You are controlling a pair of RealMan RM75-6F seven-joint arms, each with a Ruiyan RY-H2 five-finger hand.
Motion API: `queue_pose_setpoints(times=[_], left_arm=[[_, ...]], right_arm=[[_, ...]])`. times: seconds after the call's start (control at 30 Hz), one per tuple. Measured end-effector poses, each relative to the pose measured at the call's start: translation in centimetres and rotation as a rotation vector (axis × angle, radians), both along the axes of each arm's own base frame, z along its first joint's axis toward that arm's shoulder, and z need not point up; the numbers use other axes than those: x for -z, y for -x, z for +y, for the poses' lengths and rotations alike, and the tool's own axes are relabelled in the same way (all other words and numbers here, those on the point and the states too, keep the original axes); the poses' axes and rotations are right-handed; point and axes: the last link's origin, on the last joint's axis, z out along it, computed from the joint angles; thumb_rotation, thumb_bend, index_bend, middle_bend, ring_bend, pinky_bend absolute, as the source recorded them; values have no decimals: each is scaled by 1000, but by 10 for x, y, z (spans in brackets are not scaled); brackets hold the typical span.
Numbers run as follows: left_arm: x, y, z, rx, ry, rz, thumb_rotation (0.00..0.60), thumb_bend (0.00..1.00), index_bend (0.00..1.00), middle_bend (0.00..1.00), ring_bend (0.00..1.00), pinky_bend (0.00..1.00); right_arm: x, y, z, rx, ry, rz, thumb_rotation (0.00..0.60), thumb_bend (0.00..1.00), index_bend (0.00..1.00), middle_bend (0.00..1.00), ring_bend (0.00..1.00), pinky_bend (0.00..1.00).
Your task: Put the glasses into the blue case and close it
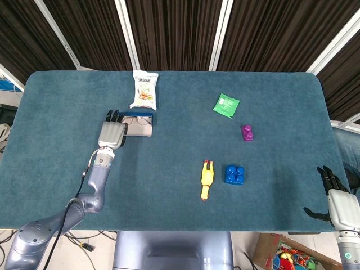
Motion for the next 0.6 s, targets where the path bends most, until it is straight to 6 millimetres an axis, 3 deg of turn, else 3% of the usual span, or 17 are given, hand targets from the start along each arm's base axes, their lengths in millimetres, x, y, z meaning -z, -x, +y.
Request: queue_pose_setpoints(times=[0.37, 0.6], left_arm=[[-3, 3, -2, -5, 4, -15, 600, 468, 567, 153, 0, 0], [-8, -1, -16, 38, 20, -62, 600, 471, 554, 144, 0, 0]], right_arm=[[0, 0, 0, 5, -4, -1, 600, 182, 0, 0, 122, 272], [0, 1, 0, 11, -3, -5, 600, 186, 0, 0, 122, 272]])
